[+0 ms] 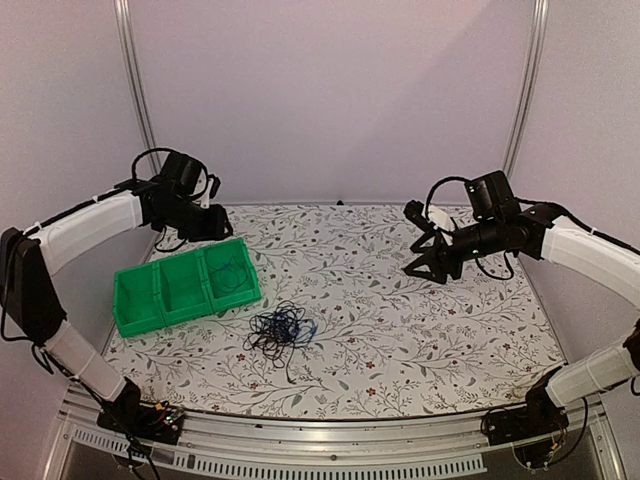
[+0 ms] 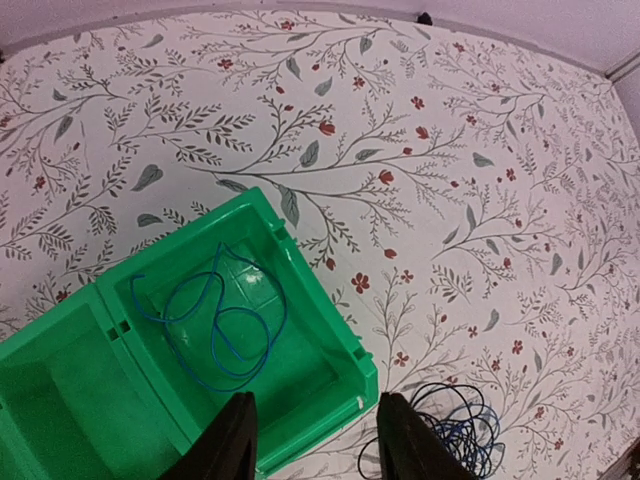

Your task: Untangle the cables

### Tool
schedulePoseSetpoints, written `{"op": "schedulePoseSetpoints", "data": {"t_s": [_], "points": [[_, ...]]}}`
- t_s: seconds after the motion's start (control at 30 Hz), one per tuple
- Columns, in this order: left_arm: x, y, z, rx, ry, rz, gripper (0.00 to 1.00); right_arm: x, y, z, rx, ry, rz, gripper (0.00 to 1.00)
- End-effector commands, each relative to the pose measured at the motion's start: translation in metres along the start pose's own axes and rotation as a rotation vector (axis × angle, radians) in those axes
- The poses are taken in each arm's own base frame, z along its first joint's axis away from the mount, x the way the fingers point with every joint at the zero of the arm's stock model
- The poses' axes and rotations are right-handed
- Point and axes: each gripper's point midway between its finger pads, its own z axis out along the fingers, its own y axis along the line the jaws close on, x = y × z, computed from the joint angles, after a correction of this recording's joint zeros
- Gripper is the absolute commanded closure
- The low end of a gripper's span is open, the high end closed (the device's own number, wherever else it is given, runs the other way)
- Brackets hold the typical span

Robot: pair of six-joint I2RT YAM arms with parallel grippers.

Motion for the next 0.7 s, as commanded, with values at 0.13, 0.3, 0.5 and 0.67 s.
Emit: {"op": "schedulePoseSetpoints", "data": {"t_s": [0.13,0.3,0.5,0.67], "points": [[-0.037,-0.082,-0.055,0.321,-0.224,0.179,0.56,-0.02,0.0,0.004,-0.063,-0.054,-0.019,0.4],[-0.012,-0.157,-0.077,0.512,-0.253,0.385,0.57,-0.033,0.0,0.03,-0.189,-0.073,0.007,0.59],[0.042,-0.172,-0.063,0.565,-0.158,0.378,0.6,-0.031,0.011,0.074,-0.289,-0.056,0.069,0.77],[0.086,-0.136,-0.038,0.431,-0.052,0.253,0.67,-0.032,0.047,0.115,-0.389,-0.016,0.002,0.81]]}}
